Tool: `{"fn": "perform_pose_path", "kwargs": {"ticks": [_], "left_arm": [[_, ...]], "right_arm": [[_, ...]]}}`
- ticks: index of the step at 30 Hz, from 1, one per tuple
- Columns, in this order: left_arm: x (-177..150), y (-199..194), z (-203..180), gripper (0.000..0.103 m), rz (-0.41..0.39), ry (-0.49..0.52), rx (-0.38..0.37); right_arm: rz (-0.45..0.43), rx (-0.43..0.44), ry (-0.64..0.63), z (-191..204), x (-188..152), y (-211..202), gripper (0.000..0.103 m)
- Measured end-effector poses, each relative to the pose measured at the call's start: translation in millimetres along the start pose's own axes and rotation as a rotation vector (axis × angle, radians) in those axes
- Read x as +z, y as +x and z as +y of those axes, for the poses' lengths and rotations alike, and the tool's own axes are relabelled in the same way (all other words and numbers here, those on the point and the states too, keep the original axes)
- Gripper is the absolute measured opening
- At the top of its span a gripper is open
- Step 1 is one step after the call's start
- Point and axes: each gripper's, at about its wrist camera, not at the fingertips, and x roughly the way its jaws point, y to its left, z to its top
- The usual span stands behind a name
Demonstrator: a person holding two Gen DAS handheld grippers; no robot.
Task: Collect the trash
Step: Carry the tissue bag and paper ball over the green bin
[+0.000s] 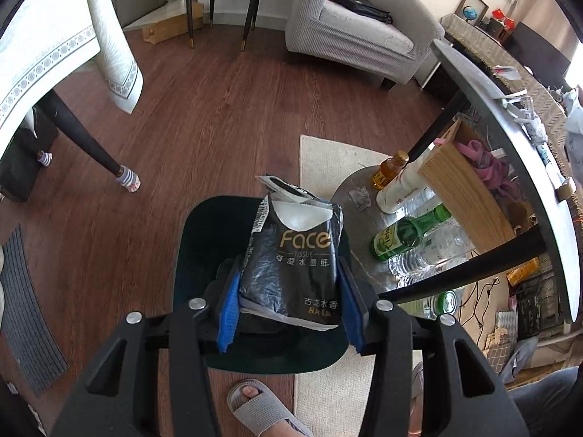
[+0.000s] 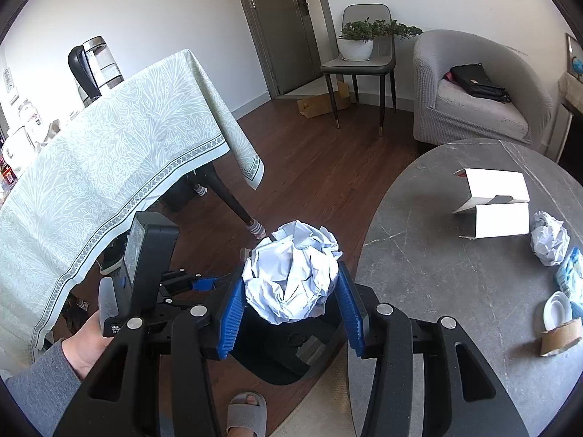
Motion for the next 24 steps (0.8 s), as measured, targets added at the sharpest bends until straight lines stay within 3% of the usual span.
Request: {"fn": "perform_pose_path", "kwargs": {"ticks": [12,17,24], "left_arm": [[-24.1,35.2,42.8,0.051,0.137,-0.067,0.025],[-28.7,35.9,55.8,0.061,0.156,-0.082,0.030],[-25.2,6.5,61.0,0.057,0.070,-0.082,0.034]], "right_arm": [[0.095,0.024,-0.052,36.9,-5.5,56.3,0.048],[0.165,0.024,-0.066,46.8,-17.3,88.5,0.048],[0.250,0.020,-0.096,55.9,-34.8,128.7,0.048]]}}
